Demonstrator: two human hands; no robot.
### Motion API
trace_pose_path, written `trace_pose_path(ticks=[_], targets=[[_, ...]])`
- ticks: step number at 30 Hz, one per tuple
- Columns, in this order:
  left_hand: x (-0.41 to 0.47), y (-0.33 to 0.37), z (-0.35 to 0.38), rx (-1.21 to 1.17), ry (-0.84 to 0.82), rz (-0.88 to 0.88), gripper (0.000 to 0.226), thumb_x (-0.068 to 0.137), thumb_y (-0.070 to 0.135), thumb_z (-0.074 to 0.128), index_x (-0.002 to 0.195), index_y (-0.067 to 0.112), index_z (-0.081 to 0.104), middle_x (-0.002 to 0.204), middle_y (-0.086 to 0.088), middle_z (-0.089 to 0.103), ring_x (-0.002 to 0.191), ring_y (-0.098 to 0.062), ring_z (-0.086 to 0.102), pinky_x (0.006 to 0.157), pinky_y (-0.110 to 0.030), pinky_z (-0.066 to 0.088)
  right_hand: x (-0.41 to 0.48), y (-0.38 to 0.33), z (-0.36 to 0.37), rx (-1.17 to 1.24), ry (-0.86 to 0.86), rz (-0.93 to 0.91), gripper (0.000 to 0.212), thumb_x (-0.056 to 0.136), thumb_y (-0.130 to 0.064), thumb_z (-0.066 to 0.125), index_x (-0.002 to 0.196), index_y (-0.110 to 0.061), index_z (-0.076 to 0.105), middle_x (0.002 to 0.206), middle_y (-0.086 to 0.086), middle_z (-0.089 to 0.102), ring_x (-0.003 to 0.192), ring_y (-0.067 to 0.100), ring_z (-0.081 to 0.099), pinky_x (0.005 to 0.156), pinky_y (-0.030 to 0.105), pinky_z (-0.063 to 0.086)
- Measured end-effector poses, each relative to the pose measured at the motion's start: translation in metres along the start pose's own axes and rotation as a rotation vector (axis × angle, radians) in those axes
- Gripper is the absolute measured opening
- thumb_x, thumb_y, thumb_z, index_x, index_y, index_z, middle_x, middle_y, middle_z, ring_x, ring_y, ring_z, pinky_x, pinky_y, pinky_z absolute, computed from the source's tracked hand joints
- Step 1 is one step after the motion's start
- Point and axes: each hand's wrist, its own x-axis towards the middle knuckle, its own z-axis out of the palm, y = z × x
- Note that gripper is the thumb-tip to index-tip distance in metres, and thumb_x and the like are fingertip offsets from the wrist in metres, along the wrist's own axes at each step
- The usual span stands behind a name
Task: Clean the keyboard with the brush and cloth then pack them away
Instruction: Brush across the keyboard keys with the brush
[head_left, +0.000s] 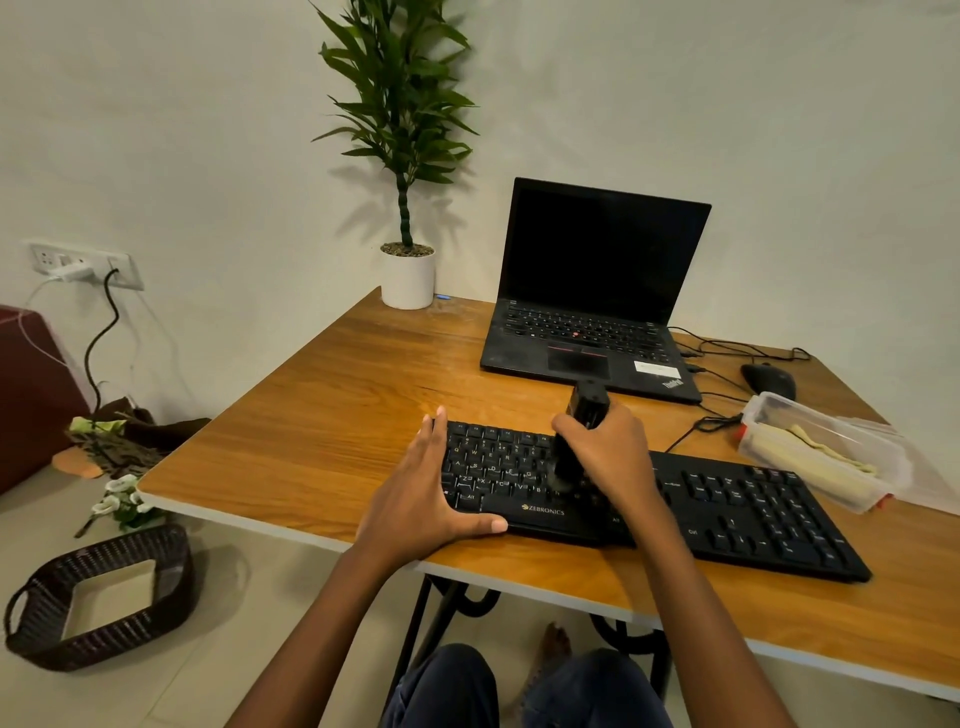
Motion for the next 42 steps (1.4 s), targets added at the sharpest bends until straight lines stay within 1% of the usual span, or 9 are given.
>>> trace_pose_path(ticks=[3, 6, 12, 17, 22, 28, 35, 39, 42], targets=[[0.0, 0.0, 0.0, 0.005, 0.001, 0.001, 0.142, 0.045, 0.082, 0.062, 0.145, 0.029, -0.023, 0.158, 0.005, -0.012, 0.145, -0.014, 0.002, 0.112, -0.043, 0.029, -0.004, 0.001, 0.002, 0.051, -0.093, 0.021, 0.015, 0.081, -0.02, 0.064, 0.077, -0.014, 0.052, 0.07, -0.001, 0.055, 0.064, 0.015, 0.056, 0.051, 0.02, 0.042], [0.0, 0.0, 0.0, 0.002, -0.003, 0.004, 0.142, 0.045, 0.082, 0.062, 0.145, 0.028, -0.023, 0.158, 0.005, -0.012, 0.145, -0.014, 0.002, 0.113, -0.044, 0.028, 0.001, 0.0, -0.004, -0.11, 0.033, -0.026, 0.016, 0.08, -0.025, 0.064, 0.079, -0.015, 0.051, 0.072, -0.001, 0.056, 0.067, 0.017, 0.057, 0.058, 0.028, 0.048], [-0.002, 0.0, -0.001, 0.013, 0.004, 0.001, 0.141, 0.047, 0.08, 0.064, 0.145, 0.029, -0.023, 0.157, 0.005, -0.012, 0.145, -0.013, 0.002, 0.112, -0.042, 0.029, -0.003, 0.002, -0.001, 0.038, -0.061, 0.073, 0.015, 0.081, -0.022, 0.063, 0.078, -0.013, 0.052, 0.07, 0.005, 0.057, 0.05, 0.014, 0.051, 0.035, 0.015, 0.037], [-0.001, 0.0, 0.001, -0.003, 0.007, 0.001, 0.143, 0.042, 0.085, 0.059, 0.145, 0.029, -0.023, 0.158, 0.005, -0.011, 0.145, -0.013, 0.003, 0.112, -0.043, 0.029, -0.009, 0.001, 0.012, 0.015, 0.074, 0.05, 0.018, 0.076, -0.029, 0.062, 0.072, -0.02, 0.047, 0.067, 0.003, 0.056, 0.054, 0.021, 0.055, 0.052, 0.033, 0.049], [0.0, 0.001, 0.0, -0.008, 0.001, 0.007, 0.142, 0.045, 0.081, 0.063, 0.145, 0.029, -0.023, 0.158, 0.005, -0.012, 0.145, -0.013, 0.002, 0.112, -0.044, 0.03, -0.017, 0.001, 0.008, 0.17, -0.014, 0.145, 0.018, 0.082, -0.024, 0.062, 0.086, -0.007, 0.057, 0.067, 0.008, 0.062, 0.041, 0.015, 0.052, 0.037, 0.023, 0.043], [-0.001, 0.0, -0.001, -0.009, -0.003, 0.001, 0.141, 0.046, 0.08, 0.065, 0.145, 0.029, -0.023, 0.158, 0.005, -0.011, 0.145, -0.014, 0.003, 0.113, -0.043, 0.029, -0.021, -0.01, 0.022, -0.231, 0.139, -0.053, 0.02, 0.082, -0.035, 0.058, 0.09, -0.02, 0.048, 0.073, -0.005, 0.054, 0.064, 0.015, 0.052, 0.053, 0.024, 0.036], [-0.001, 0.002, -0.001, 0.0, -0.005, 0.002, 0.141, 0.045, 0.082, 0.06, 0.145, 0.029, -0.023, 0.158, 0.005, -0.012, 0.145, -0.014, 0.002, 0.113, -0.044, 0.027, -0.007, 0.0, 0.006, 0.116, 0.052, 0.127, 0.018, 0.079, -0.026, 0.062, 0.083, -0.011, 0.054, 0.074, 0.009, 0.063, 0.05, 0.019, 0.055, 0.047, 0.029, 0.047], [-0.003, 0.003, -0.001, 0.007, -0.002, 0.007, 0.139, 0.049, 0.078, 0.065, 0.145, 0.028, -0.023, 0.157, 0.006, -0.013, 0.145, -0.013, 0.001, 0.113, -0.042, 0.025, -0.018, 0.004, 0.016, -0.063, 0.222, -0.05, 0.019, 0.082, -0.03, 0.063, 0.086, -0.017, 0.049, 0.071, -0.004, 0.053, 0.059, 0.011, 0.051, 0.05, 0.024, 0.038], [-0.002, 0.003, -0.001, 0.005, -0.003, -0.001, 0.14, 0.047, 0.08, 0.063, 0.145, 0.028, -0.023, 0.158, 0.005, -0.012, 0.145, -0.013, 0.001, 0.113, -0.043, 0.026, -0.024, 0.002, 0.022, -0.082, 0.149, -0.083, 0.018, 0.082, -0.031, 0.062, 0.085, -0.02, 0.049, 0.071, -0.006, 0.052, 0.061, 0.011, 0.051, 0.054, 0.025, 0.04]])
